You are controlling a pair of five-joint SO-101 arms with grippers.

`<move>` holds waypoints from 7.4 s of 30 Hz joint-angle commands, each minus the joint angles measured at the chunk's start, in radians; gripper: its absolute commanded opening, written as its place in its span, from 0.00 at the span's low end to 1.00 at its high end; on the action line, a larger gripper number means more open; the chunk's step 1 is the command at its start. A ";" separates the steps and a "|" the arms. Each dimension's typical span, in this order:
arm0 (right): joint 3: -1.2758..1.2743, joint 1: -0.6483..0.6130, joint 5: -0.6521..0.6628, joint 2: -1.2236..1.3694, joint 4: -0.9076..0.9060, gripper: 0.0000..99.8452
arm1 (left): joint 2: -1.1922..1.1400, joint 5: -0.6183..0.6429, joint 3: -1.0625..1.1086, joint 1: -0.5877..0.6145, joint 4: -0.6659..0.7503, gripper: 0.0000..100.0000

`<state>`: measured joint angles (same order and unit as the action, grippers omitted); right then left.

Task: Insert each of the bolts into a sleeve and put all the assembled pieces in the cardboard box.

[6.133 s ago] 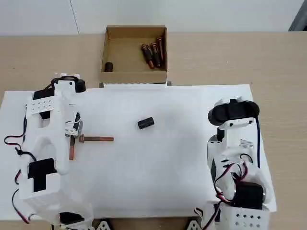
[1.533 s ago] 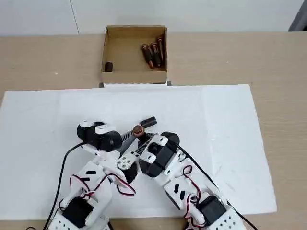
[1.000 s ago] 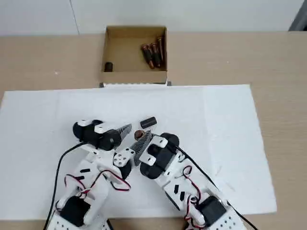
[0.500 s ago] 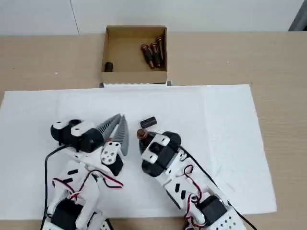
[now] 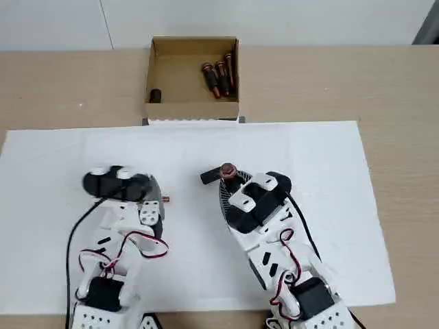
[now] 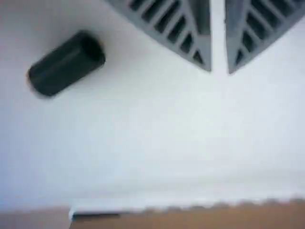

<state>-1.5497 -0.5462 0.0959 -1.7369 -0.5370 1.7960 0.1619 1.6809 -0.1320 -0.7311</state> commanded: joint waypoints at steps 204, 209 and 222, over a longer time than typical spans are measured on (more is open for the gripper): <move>1.890 0.015 0.709 2.018 -1.004 0.01 | 0.006 -0.012 0.002 0.075 -0.126 0.01; 1.890 0.077 0.580 1.876 -1.101 0.01 | 0.006 -0.009 0.002 0.074 -0.127 0.01; 1.798 0.381 0.084 1.567 -1.139 0.00 | 0.002 -0.014 -0.050 0.120 -0.189 0.01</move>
<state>0.2977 -0.2148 0.2325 -0.0598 -1.6709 1.7960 0.1542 1.6855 -0.0322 -0.8692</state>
